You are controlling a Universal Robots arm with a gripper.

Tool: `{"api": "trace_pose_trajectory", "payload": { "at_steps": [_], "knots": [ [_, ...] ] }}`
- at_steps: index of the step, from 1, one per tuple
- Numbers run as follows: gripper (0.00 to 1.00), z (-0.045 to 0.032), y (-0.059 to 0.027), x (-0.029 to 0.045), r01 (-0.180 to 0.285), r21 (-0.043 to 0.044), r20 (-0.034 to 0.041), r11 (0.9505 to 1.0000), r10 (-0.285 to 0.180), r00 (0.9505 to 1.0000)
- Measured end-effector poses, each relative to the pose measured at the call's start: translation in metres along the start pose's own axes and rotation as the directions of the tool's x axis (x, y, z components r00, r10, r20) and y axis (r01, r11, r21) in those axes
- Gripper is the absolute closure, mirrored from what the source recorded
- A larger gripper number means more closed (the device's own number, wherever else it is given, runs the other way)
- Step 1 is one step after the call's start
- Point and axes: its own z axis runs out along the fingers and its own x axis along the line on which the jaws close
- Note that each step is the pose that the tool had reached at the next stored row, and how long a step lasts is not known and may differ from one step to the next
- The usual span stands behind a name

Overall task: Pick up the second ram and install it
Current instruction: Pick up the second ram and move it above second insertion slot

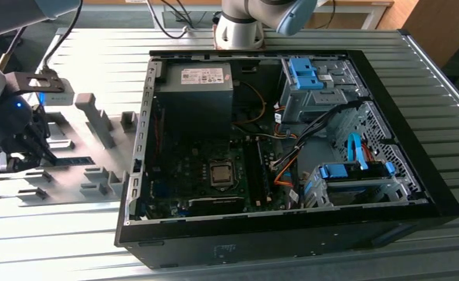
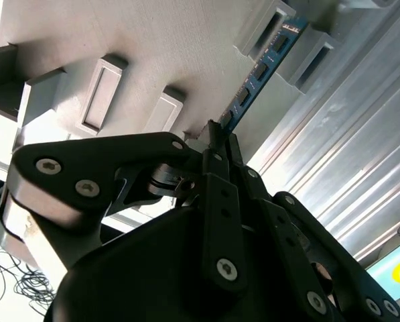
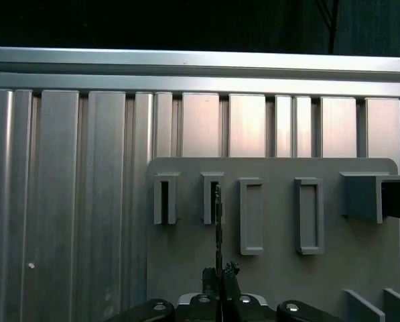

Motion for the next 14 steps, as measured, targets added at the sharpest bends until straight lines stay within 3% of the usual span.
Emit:
{"api": "trace_pose_trajectory", "payload": {
  "at_steps": [14],
  "knots": [
    [0.86,-0.0126,0.0003,-0.0005,0.0,0.0,0.0,1.0,0.0,1.0]
  ]
}}
